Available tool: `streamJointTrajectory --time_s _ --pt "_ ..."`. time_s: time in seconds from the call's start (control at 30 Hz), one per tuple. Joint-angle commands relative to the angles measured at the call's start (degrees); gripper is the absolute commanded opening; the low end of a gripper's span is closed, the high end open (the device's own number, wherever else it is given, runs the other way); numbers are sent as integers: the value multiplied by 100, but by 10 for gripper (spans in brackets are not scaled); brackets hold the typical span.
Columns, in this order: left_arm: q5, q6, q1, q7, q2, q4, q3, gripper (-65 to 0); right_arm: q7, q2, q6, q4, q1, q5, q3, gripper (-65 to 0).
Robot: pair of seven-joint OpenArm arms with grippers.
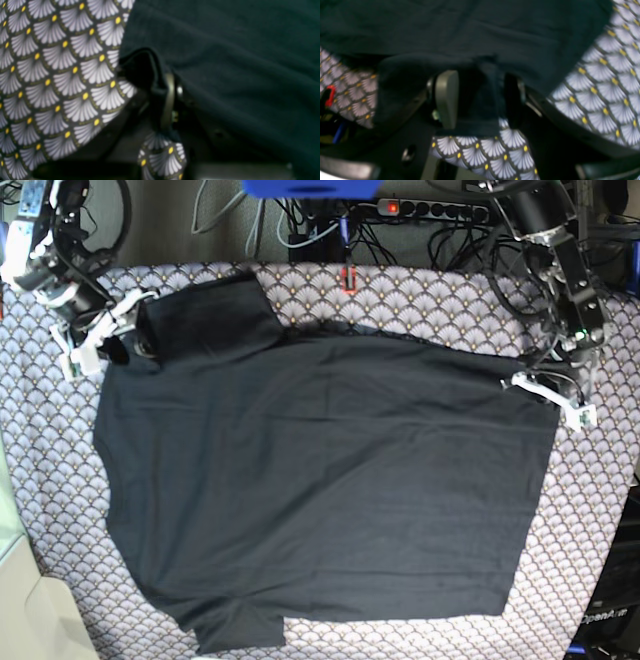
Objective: Fold the T-shirt properly
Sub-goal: 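Adjust the right gripper's grip on the shoulder near the sleeve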
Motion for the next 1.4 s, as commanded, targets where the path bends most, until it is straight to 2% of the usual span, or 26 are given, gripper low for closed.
streamJointTrajectory --time_s 0.0,0.2,0.33,0.5,0.6,0.93,1.0,1.07,1.27,1.37 --pt "-52 -10 -52 -103 -73 106 5 -650 102 51 7 -8 5 82 63 -332" --pt "-34 -10 -44 -103 -73 106 -4 -650 119 68 7 -756 49 82 63 -332" --pt "-25 -10 -44 -103 -73 106 -13 -650 480 59 7 -1046 -12 91 55 -332" --pt "-25 -10 -44 -103 -73 115 -13 -650 550 42 7 -1178 -83 91 37 -334" --pt "-25 -10 -44 -103 -73 115 -4 -650 550 -116 7 -1178 -92 91 46 -335" --pt "-25 -10 -44 -103 -73 159 -13 -650 550 -310 7 -1178 -223 82 -113 -339" --pt "-25 -10 -44 -103 -73 159 -13 -650 550 -363 16 -1178 -232 82 -183 -363" --pt "-25 -10 -44 -103 -73 159 -13 -650 550 -354 16 -1178 -232 82 -297 -417" --pt "-25 -10 -44 -103 -73 159 -13 -650 532 -354 16 -1178 -232 73 -447 -639" --pt "-25 -10 -44 -103 -82 159 -21 -650 550 -336 16 -1160 -232 73 -552 -650"
